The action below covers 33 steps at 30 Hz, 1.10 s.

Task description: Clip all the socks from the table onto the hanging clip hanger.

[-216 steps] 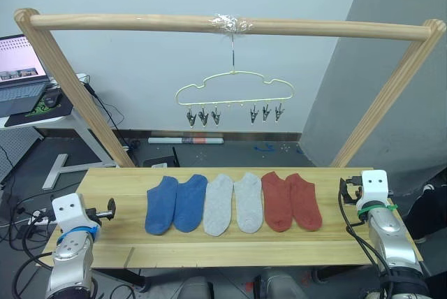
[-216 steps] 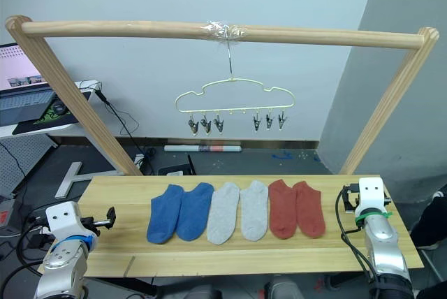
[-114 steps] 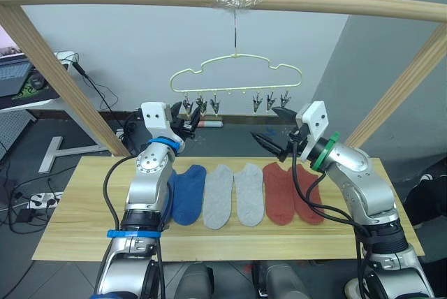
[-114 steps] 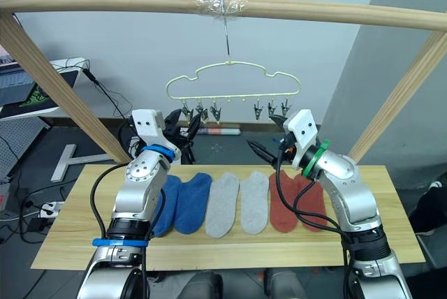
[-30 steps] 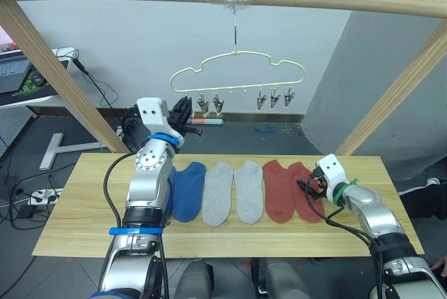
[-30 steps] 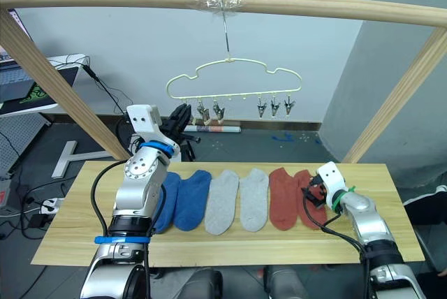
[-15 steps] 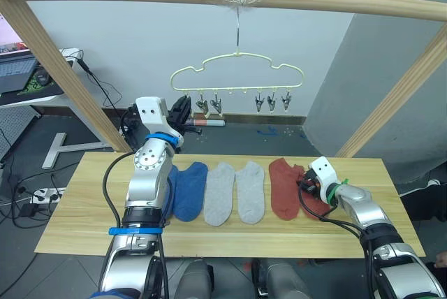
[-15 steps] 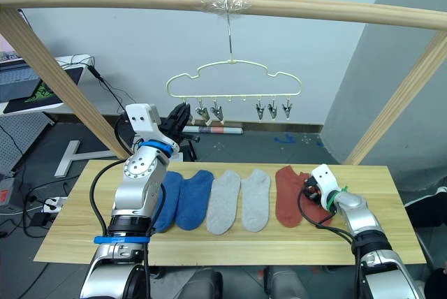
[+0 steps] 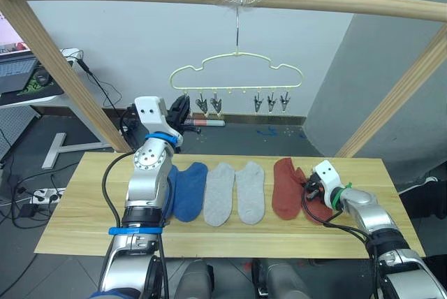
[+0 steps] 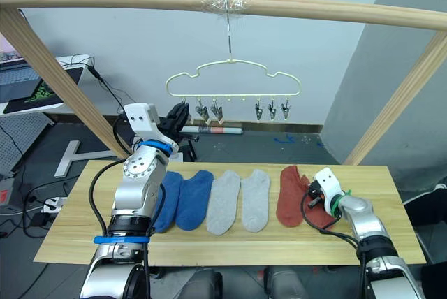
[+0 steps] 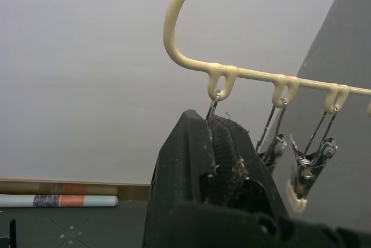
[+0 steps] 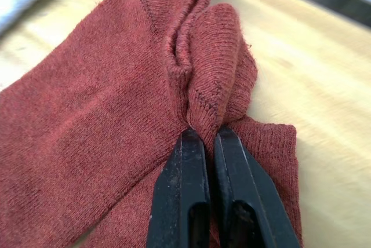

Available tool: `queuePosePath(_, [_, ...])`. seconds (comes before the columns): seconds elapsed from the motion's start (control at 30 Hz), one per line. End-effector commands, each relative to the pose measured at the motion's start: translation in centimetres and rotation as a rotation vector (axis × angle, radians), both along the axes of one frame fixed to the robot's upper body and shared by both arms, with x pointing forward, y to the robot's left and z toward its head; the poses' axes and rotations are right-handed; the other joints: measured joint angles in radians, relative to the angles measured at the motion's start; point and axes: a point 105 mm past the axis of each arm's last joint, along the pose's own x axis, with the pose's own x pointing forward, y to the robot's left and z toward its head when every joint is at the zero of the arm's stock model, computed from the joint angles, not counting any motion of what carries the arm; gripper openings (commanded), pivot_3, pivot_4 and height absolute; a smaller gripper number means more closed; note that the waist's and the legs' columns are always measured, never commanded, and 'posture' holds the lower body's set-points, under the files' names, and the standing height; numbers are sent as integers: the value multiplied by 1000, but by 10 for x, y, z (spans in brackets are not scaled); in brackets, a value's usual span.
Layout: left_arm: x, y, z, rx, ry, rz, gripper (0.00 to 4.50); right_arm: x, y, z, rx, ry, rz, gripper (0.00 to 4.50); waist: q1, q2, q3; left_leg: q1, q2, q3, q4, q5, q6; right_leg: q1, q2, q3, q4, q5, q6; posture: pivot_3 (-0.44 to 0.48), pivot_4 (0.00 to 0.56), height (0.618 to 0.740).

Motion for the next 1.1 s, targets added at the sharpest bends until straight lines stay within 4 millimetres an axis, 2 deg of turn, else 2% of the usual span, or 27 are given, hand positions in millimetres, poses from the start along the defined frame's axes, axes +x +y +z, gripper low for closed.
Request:
queuePosePath(0.03, [0,1,15,-6,-49,3,0,-6,8,15,80,-1,57,34,0,0,0,0,0,0,0,0,0,0,0,0,0,0,0,-18,176,740])
queuePosePath(0.4, [0,3,14,-9,-49,10,0,-24,7,43,201,17,53,34,0,0,0,0,0,0,0,0,0,0,0,0,0,0,0,-17,178,740])
queuePosePath(0.53, [0,4,14,-12,-48,9,0,-34,17,70,337,40,104,34,2,0,0,-1,0,-1,0,0,0,0,0,-1,0,0,0,-17,178,740])
queuePosePath(0.63, [1,3,14,-14,-48,9,0,-39,24,79,376,59,138,34,1,0,0,-1,0,-1,0,0,0,0,0,-1,-1,0,0,-17,178,740])
queuePosePath(1.1, [3,2,15,-10,-49,8,0,-34,34,74,371,57,125,34,1,0,0,-1,0,-1,0,0,0,0,0,-1,-1,0,0,-17,178,740])
